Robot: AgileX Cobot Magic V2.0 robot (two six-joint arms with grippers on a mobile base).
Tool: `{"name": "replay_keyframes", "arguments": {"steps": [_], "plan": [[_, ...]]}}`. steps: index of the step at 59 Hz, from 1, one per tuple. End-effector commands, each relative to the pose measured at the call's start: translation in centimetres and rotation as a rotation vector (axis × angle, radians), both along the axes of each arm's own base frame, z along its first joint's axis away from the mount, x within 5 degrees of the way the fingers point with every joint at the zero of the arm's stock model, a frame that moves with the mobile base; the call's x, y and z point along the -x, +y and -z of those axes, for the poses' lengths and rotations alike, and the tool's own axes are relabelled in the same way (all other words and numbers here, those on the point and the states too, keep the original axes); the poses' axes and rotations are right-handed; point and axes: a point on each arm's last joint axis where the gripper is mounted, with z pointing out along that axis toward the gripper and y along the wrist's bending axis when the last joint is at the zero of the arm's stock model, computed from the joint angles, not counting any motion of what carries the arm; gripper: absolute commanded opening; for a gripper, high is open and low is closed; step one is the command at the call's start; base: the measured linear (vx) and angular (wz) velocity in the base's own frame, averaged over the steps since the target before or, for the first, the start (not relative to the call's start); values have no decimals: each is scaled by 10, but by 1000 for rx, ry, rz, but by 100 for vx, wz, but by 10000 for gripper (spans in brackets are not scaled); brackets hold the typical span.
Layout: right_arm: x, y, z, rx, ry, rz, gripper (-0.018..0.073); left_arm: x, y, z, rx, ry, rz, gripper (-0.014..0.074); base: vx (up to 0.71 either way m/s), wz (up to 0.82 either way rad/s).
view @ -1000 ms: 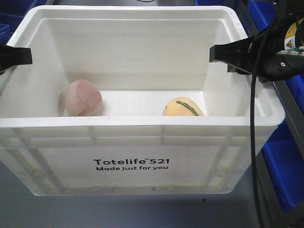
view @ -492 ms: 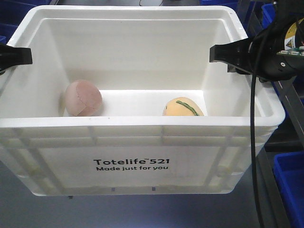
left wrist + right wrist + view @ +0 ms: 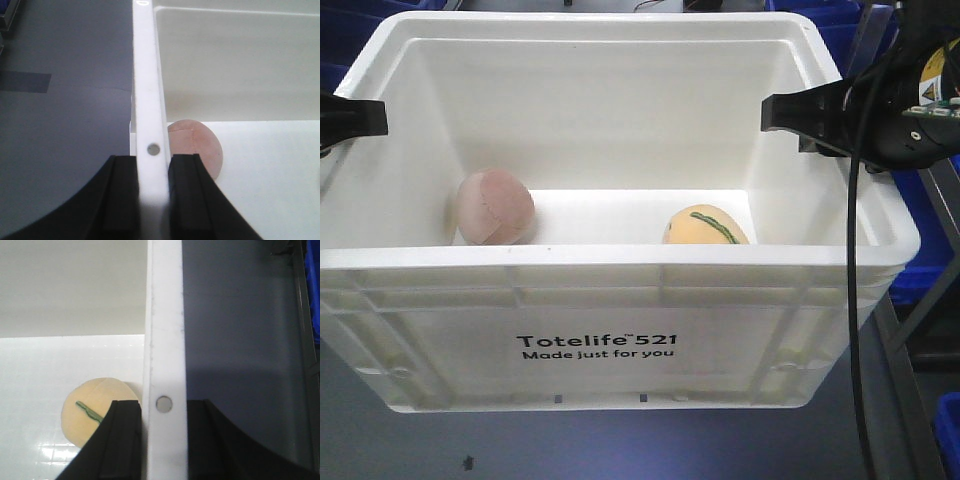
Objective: Place moving items into box and shelve
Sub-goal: 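Keep gripping the tote rims with both grippers as the base nears the blue shelf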
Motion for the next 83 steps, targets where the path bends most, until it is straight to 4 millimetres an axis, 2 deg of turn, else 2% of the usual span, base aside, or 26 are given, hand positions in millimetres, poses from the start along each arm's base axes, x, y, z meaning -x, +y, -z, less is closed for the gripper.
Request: {"name": "replay_keyframes", "arguments": {"steps": [1, 38, 83], "plan": [[2, -14, -30, 59, -181, 6, 85, 2, 8, -27, -62, -177, 5, -22, 33, 8], [2, -14, -30, 59, -181, 6, 85, 2, 8, -27, -62, -177, 5, -22, 32, 12], [2, -14, -30, 59, -181, 6, 85, 2, 8, -27, -62, -177, 5, -22, 19, 54]]}}
